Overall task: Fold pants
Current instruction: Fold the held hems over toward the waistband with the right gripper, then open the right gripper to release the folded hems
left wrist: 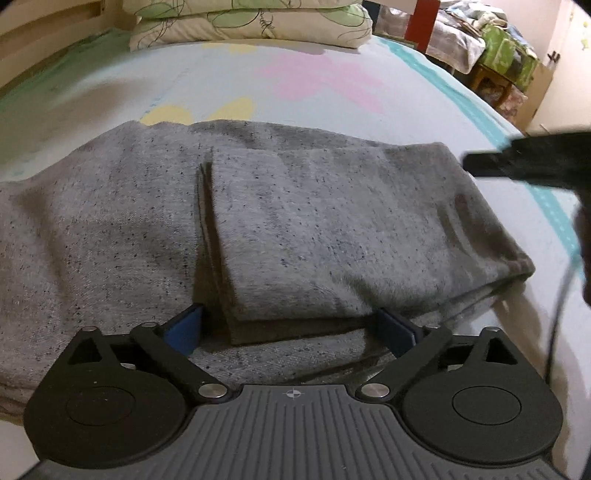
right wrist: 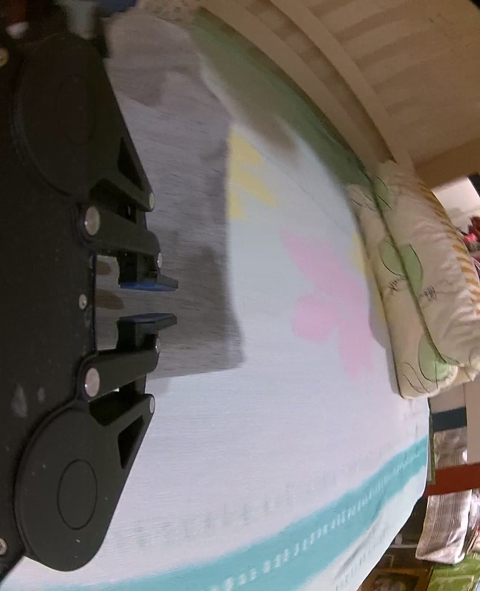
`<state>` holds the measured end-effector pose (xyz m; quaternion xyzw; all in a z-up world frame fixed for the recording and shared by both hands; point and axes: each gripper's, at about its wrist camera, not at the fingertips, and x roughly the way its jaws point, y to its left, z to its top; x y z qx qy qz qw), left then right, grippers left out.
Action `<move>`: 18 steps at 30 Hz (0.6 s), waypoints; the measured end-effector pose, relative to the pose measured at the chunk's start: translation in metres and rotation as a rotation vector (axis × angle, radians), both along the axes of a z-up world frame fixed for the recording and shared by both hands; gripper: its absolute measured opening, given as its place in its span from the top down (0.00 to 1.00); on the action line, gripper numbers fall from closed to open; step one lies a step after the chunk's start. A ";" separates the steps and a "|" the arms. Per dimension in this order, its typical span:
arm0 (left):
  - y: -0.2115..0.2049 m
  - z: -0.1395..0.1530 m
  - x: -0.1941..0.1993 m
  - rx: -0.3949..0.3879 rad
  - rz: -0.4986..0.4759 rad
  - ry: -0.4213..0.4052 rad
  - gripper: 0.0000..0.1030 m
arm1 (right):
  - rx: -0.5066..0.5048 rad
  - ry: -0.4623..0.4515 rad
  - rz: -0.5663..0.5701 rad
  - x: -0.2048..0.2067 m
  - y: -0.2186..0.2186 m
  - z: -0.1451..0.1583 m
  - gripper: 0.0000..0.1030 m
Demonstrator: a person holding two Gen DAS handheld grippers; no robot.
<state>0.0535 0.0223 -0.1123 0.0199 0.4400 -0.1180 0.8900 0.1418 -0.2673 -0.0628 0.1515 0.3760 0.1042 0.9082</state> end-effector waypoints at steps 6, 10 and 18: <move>0.002 0.000 -0.005 -0.012 0.004 -0.025 0.03 | -0.003 0.115 -0.042 0.041 0.000 -0.032 0.86; 0.007 0.000 -0.007 -0.053 0.016 -0.040 0.01 | -0.031 0.105 -0.012 0.041 0.001 -0.036 0.89; 0.015 0.011 -0.009 -0.063 -0.009 -0.028 0.15 | -0.069 0.113 0.049 0.044 0.010 -0.030 0.78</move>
